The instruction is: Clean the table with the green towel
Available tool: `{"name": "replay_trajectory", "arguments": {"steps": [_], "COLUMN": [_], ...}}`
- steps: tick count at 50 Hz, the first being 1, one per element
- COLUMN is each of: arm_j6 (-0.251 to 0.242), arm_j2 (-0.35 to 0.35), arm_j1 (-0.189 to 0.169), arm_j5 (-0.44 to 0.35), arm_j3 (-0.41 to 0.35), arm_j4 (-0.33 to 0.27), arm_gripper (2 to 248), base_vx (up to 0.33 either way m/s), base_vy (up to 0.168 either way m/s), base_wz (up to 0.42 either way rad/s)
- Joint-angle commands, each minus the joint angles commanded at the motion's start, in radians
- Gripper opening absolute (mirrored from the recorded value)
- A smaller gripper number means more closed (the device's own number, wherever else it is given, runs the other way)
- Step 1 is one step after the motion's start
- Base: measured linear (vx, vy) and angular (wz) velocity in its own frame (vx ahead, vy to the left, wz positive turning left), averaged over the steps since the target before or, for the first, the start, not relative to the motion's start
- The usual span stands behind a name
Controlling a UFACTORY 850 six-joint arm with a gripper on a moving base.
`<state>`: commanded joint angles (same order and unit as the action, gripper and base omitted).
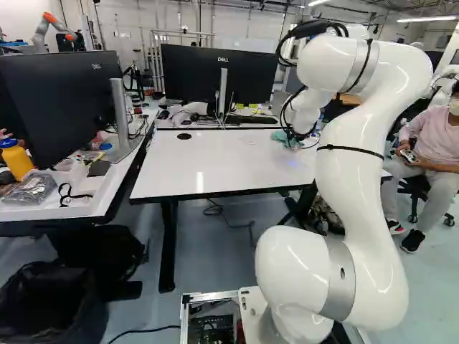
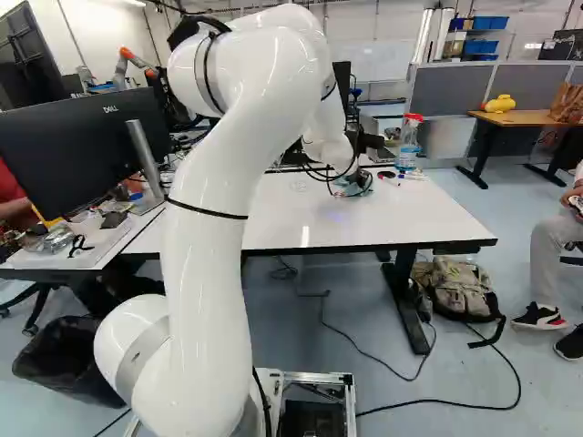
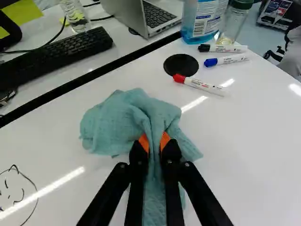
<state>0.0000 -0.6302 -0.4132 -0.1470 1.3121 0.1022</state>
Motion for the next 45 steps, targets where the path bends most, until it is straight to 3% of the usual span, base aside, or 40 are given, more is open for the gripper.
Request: {"name": "replay_trajectory", "arguments": {"steps": [45], "arm_j6": [0.000], "arm_j2": [0.183], "arm_j1": [0.046], "arm_j5": [0.000], "arm_j3": [-0.245], "arm_j4": [0.000], "arm_gripper": [45], "base_vx": [0.000], "base_vy": [0.000], "base_wz": [0.000]}}
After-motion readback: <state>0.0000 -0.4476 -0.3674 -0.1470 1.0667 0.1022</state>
